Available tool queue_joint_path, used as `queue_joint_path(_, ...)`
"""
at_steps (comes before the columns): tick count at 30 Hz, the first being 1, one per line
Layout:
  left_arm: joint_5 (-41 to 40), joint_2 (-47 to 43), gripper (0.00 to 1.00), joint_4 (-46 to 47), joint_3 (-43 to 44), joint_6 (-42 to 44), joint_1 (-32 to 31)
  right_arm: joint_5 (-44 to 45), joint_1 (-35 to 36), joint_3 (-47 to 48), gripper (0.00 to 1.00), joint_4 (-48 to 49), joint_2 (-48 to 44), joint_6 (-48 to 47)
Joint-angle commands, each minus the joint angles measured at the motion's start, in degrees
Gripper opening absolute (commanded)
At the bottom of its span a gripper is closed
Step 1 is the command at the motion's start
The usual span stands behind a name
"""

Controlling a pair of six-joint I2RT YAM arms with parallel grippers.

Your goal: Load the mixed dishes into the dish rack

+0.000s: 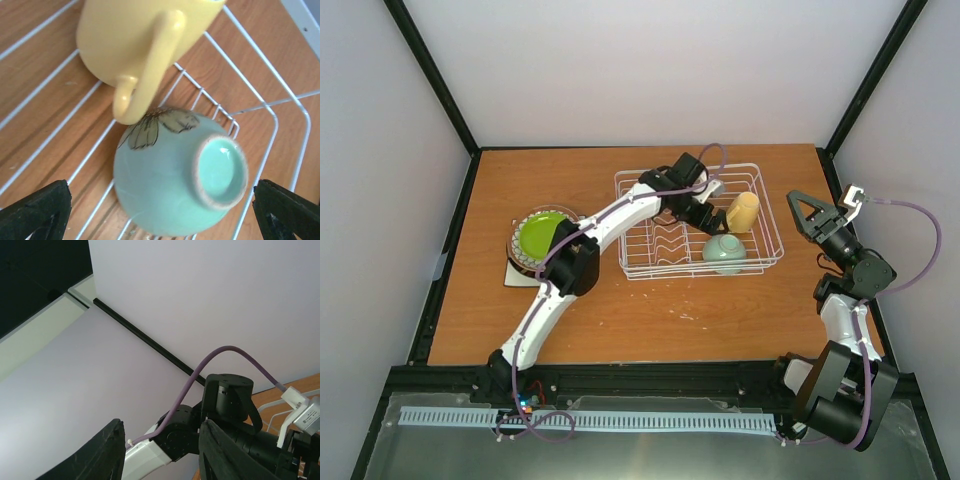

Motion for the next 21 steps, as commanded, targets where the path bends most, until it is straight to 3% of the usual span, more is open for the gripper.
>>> queue_joint_path(1,-5.70,-3.24,1.00,-1.67,2.43,2.59,0.22,-0.80,-0.46,0.09,0.42,2.18,-0.51,-0.84)
queue_joint_path(3,-8.29,-5.78,1.00,-1.07,2.47,3.40,0.28,-1.02,-0.46,0.26,0.42,2.60,-0.74,-0.83)
queue_joint_path(6,-18.34,-13.08,1.00,1.14,2.39,5.01,0.23,-1.39,-0.38,1.11,0.42,3.94,-2.01,-0.69)
queue_joint_path(9,-28.44,-24.02,1.00,5.03,-0.48,5.50,0.77,-1.26,-0.30,1.52,0.41,4.96,-3.53,-1.09)
queue_joint_path(12,-33.58,-36.84,1.00,7.70,-7.08,3.86,3.93,-1.63,-0.28,1.40,0.41,7.00,-5.38,-1.25)
queue_joint_path(17,-33.73,-60.22,1.00,8.21,-28.34,-1.91,19.50,-3.53,1.52,1.11,0.39,5.32,-10.23,-5.60)
queue_joint_path(21,-29.17,-69.25,0.99,4.90,-43.52,-3.16,34.98,-4.82,3.68,-0.21,0.38,-4.93,-15.74,-14.14)
